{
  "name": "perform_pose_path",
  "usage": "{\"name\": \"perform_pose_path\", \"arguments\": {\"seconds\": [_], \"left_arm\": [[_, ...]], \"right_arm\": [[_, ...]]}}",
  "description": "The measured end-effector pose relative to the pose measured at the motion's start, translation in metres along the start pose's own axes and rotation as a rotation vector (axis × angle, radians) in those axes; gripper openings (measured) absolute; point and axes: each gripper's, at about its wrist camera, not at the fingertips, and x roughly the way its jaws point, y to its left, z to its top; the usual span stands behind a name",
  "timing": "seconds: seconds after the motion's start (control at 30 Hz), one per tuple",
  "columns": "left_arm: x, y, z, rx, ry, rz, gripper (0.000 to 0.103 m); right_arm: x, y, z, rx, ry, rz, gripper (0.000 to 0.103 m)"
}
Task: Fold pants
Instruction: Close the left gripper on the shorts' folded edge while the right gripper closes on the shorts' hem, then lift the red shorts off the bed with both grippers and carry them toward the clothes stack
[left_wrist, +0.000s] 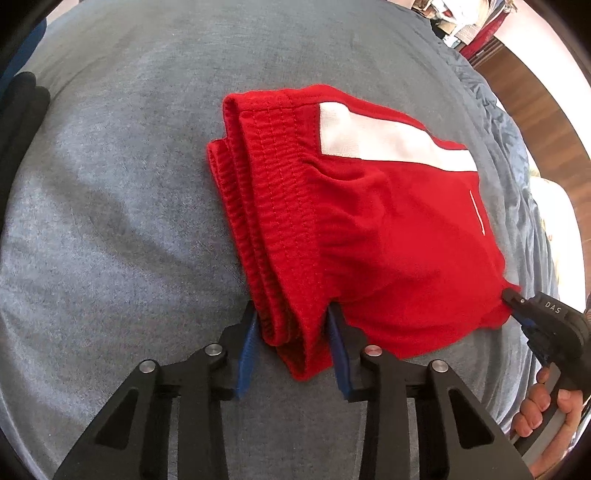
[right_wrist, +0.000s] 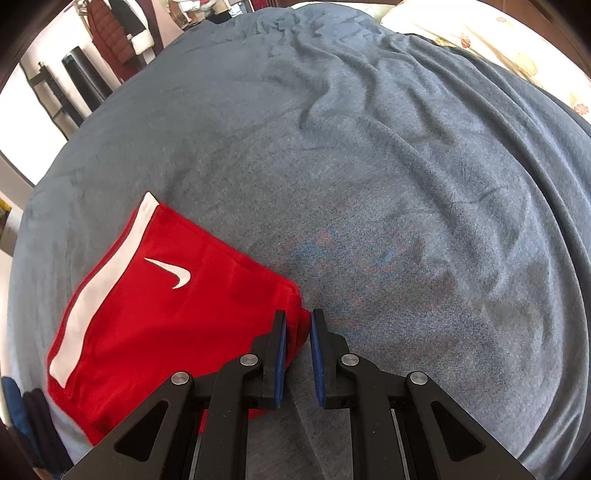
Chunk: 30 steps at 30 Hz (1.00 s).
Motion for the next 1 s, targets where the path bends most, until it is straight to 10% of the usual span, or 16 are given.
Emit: {"name": "perform_pose_path", "arguments": {"seconds": [0.27, 1.0], "left_arm": [[-0.024, -0.004, 0.001, 0.025, -0.017, -0.013, 0.016], [-0.094, -0.014, 0.025, 0.088, -0.090, -0.038, 0.012]], "right_arm": [[-0.013, 0.004, -0.002, -0.010, -0.020, 0.008, 0.013], [-0.095, 0.031, 0.018, -0.078, -0.133, 0.083, 0.011]]}}
